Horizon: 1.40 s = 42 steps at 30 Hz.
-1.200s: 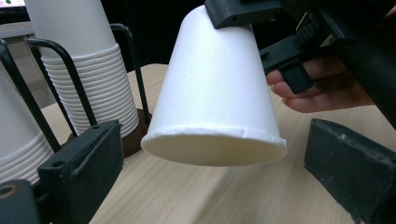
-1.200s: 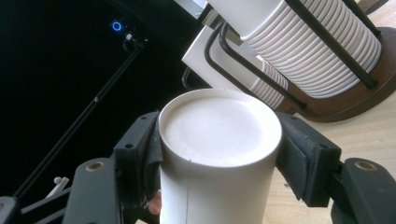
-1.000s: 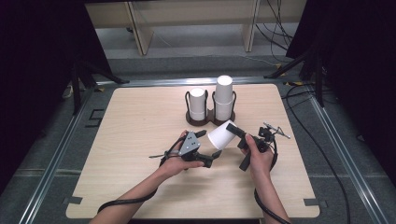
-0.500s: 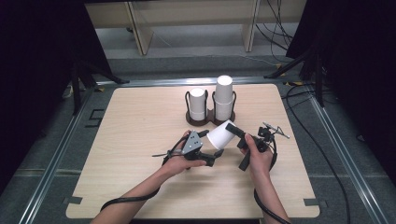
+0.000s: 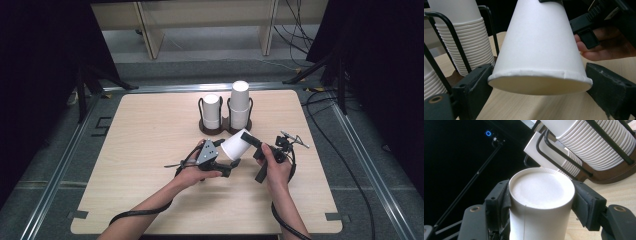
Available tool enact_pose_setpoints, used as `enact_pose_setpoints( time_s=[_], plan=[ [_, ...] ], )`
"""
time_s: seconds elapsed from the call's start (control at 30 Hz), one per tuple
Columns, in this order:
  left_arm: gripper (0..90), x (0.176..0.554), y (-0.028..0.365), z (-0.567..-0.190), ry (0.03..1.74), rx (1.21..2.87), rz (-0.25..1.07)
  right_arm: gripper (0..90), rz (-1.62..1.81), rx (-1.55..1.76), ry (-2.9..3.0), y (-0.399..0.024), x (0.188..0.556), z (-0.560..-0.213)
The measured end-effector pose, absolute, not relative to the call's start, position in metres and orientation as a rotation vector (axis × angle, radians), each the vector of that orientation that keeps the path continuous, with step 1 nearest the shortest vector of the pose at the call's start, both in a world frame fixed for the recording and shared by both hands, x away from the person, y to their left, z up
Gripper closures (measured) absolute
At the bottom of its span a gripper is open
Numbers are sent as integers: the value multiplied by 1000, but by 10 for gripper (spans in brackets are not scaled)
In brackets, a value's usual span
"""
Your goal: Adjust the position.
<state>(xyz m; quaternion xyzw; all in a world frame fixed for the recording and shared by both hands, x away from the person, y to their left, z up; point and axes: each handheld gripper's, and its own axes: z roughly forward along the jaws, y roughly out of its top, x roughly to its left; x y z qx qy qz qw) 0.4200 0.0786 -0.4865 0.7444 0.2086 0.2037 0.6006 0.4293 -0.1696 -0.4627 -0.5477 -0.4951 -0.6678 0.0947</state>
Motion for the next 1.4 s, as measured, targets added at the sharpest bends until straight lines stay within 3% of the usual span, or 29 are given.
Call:
enact_pose_setpoints(
  time_s=[0.43, 0.87, 1.4],
  plan=[
    [170, 420, 80, -485, 478, 1689, 491, 346, -1976, -1607, -1414, -168, 429, -462],
    [137, 421, 80, -483, 484, 1707, 485, 354, -1961, -1617, -1418, -169, 430, -461],
    [263, 418, 93, -477, 455, 1727, 518, 307, -1961, -1557, -1497, -164, 432, -459]
  ],
)
